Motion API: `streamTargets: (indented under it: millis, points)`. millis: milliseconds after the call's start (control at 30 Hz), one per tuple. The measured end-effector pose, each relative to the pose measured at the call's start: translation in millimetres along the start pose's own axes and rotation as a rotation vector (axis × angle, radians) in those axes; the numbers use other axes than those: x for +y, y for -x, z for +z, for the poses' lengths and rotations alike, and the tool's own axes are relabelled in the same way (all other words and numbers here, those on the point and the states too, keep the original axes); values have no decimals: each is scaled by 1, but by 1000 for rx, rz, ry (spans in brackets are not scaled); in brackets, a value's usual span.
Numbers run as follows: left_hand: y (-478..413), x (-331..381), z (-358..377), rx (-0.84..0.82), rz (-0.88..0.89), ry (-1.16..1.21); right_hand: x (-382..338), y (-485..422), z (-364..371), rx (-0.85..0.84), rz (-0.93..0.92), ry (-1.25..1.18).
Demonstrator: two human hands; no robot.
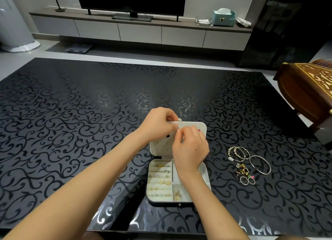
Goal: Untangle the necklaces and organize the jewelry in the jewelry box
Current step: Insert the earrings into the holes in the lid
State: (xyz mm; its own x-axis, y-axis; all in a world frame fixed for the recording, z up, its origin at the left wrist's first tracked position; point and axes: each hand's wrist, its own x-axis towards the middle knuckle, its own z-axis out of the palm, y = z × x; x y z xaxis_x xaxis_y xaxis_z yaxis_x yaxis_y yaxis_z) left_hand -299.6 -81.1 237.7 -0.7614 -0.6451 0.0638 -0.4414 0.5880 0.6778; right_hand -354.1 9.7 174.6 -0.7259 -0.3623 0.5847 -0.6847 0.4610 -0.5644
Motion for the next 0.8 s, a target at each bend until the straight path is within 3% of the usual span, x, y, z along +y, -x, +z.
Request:
streamTargets:
  millis: [300,500,600,800]
  points:
    - [-7,3,6,-54,2,-136,8,-10,-19,-228,94,51]
    - [-7,2,15,9,13,-288,30,17,-47,-208,-35,60]
    - [-5,2,16,16,11,-309,61,27,-68,-213,3,129]
    - [8,-2,14,92,6,-63,122,-14,-97,-412,156,416]
